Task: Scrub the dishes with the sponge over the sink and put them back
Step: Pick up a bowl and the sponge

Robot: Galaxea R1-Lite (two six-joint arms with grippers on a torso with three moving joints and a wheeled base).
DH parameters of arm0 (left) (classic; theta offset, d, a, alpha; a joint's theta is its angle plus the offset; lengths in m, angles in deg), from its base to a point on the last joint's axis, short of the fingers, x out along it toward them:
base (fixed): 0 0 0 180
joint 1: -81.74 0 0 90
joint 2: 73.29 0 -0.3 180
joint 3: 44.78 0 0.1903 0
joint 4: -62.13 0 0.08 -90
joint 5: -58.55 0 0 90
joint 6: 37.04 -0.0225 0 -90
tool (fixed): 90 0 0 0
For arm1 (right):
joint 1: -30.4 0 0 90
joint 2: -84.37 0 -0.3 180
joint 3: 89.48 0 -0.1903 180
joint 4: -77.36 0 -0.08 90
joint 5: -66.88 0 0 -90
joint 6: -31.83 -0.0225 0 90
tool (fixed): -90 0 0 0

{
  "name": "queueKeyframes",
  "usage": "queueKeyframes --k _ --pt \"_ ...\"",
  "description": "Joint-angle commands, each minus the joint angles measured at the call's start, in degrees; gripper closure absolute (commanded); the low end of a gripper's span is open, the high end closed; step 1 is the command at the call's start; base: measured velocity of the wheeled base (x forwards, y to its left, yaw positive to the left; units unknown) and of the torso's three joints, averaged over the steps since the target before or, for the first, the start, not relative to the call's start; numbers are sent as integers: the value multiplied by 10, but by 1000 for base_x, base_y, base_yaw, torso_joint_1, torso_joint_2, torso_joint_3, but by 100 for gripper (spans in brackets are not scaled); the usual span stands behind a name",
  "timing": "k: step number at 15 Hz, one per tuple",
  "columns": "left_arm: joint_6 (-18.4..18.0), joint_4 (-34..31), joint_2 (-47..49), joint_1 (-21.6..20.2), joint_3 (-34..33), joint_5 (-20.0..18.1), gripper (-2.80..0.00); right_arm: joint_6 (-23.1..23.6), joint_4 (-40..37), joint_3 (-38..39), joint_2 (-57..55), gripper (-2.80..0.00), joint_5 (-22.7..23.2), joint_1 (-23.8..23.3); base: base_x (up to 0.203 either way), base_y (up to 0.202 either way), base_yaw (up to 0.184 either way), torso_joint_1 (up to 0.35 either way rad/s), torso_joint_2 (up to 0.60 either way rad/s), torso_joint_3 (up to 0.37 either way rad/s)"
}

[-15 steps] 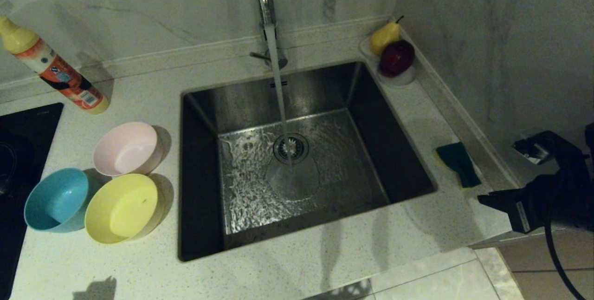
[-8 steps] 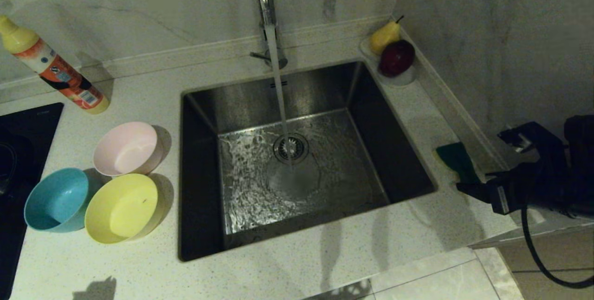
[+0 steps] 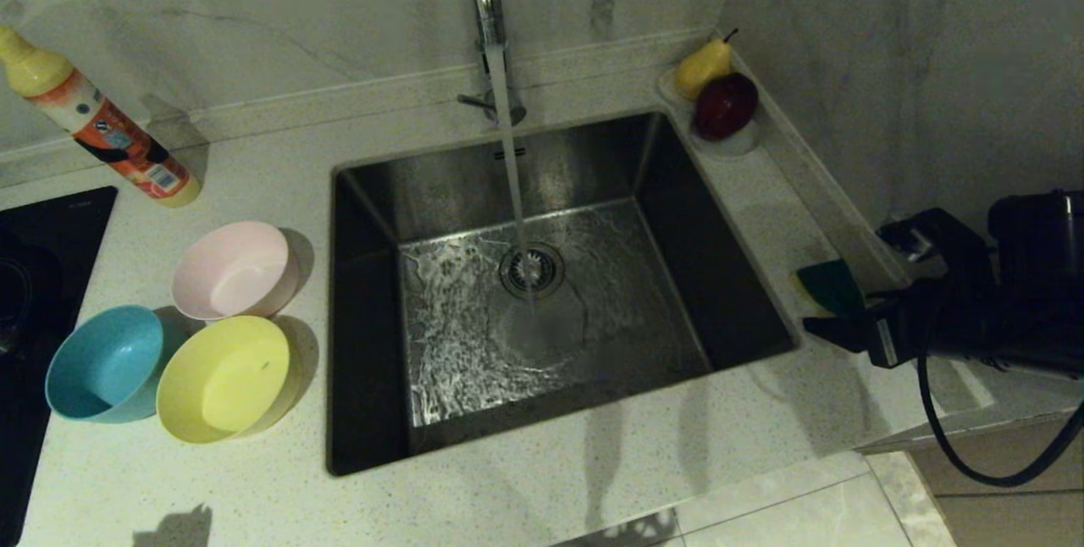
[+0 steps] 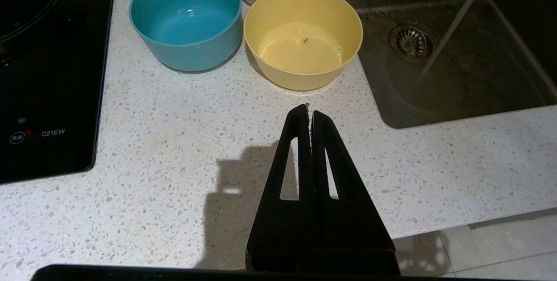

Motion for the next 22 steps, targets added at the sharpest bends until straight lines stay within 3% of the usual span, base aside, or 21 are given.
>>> queueKeyframes --k 1,13,22 --pt "0 1 2 0 -23 0 0 5 1 -6 -3 -280 -2 -1 0 0 0 0 0 0" --pt "0 1 1 0 -23 0 0 30 -39 13 23 -280 -38 -13 0 0 0 0 0 0" --pt "0 1 1 0 -23 0 0 38 -37 36 22 -280 -39 -13 0 0 0 0 0 0"
